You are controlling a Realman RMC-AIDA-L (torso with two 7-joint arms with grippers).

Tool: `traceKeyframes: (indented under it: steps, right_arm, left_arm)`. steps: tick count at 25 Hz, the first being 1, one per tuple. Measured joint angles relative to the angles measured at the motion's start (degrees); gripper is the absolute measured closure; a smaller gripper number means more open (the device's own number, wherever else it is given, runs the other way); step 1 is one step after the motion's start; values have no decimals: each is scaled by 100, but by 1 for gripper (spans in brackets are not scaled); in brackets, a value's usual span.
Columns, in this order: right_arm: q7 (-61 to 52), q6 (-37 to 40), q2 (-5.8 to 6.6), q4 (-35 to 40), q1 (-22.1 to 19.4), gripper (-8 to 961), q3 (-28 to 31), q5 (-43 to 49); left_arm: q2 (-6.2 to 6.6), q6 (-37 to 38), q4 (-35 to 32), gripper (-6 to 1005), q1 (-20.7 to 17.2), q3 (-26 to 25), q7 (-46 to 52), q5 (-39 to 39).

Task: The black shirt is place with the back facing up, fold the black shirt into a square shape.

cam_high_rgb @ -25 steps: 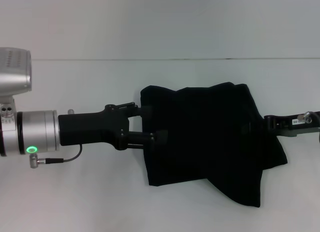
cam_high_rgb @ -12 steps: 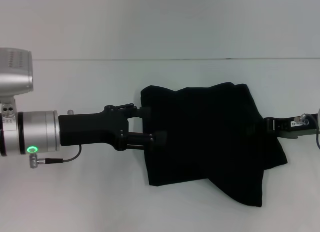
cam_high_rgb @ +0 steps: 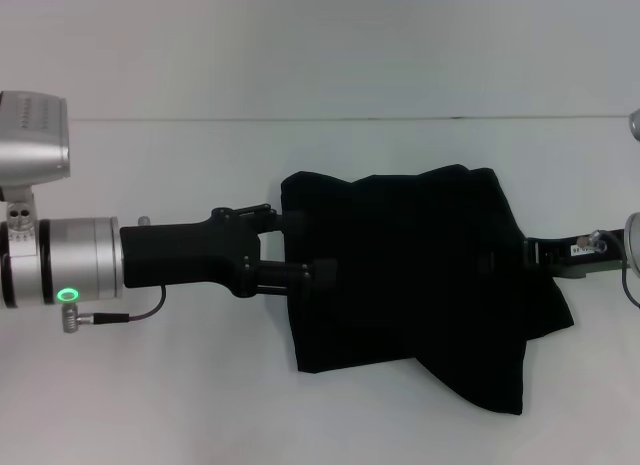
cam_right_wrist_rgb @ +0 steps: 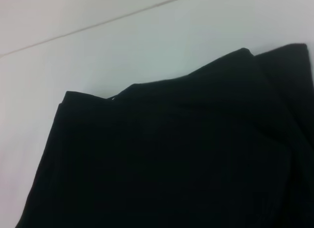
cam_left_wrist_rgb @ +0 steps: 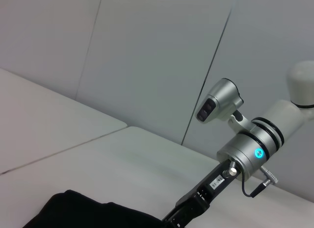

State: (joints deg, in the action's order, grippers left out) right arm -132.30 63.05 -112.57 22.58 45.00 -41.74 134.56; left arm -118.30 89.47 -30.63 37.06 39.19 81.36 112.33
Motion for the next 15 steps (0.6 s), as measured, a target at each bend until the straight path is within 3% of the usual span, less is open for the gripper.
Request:
traceKeyframes:
  steps: [1,9,14,15]
  right_arm:
    - [12,2,-1,10,0,480,5,-7]
    - [296,109,2,34,-9,667,94,-51]
    - [353,118,-11,36,9,881,97,-54]
    - [360,119,-12,36,11,881,97,-61]
  left_arm:
    - [0,-2,0,50,2,0,0,0]
    - [0,-65,-1,50,14,0,50,0]
    - [5,-112,28,50,30,0,90,15]
    - [6,-113,28,50,32,1,90,18]
